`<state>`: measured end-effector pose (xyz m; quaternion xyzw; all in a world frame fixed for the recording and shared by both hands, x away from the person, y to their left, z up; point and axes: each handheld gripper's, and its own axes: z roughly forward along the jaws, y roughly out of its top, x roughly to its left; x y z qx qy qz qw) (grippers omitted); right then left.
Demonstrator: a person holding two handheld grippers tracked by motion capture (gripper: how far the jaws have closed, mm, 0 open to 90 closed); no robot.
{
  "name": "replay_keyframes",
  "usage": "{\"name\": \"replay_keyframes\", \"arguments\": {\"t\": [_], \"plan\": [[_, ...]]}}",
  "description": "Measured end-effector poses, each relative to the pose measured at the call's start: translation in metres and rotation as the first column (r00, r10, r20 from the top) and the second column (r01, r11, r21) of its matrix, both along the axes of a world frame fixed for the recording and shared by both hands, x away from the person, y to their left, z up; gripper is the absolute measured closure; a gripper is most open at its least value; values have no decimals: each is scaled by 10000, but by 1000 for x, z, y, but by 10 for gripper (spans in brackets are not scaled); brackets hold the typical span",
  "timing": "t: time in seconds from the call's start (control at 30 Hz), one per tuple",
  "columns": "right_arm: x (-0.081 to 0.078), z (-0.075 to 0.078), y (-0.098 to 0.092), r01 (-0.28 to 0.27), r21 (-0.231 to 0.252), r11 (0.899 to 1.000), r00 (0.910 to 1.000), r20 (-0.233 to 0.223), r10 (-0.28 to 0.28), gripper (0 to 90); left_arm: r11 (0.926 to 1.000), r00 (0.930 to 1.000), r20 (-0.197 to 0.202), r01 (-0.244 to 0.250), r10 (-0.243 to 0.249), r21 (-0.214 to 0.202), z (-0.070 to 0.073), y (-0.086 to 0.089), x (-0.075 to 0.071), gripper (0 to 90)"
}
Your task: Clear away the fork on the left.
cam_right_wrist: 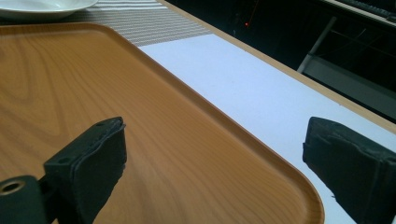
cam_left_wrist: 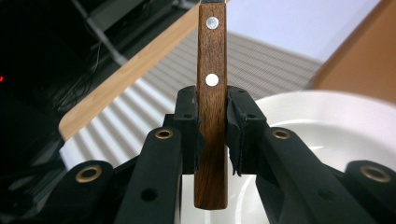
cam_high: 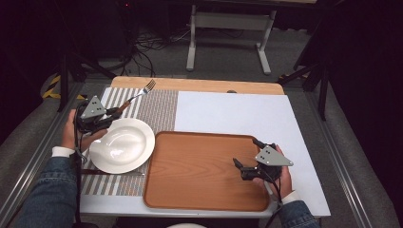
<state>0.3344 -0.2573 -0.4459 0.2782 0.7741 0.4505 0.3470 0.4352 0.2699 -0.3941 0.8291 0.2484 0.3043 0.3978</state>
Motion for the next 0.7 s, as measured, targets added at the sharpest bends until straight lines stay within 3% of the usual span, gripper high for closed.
{"name": "replay_keyframes", "arguments": {"t": [0.33, 0.6, 0.7], "plan": [[-1, 1, -1, 74, 37, 10000, 9999, 111, -74, 70, 9956, 9984, 45, 571, -569, -738, -12, -29, -28, 761], [-1, 2, -2, 40, 94, 9999, 9999, 165, -41, 70, 9940, 9957, -157, 907, -918, -606, -13, -50, -47, 760], [-1, 2, -4, 112, 199, 9997, 9998, 177, -115, 70, 9956, 9950, -390, 915, -921, -186, -15, -63, -56, 760]]}}
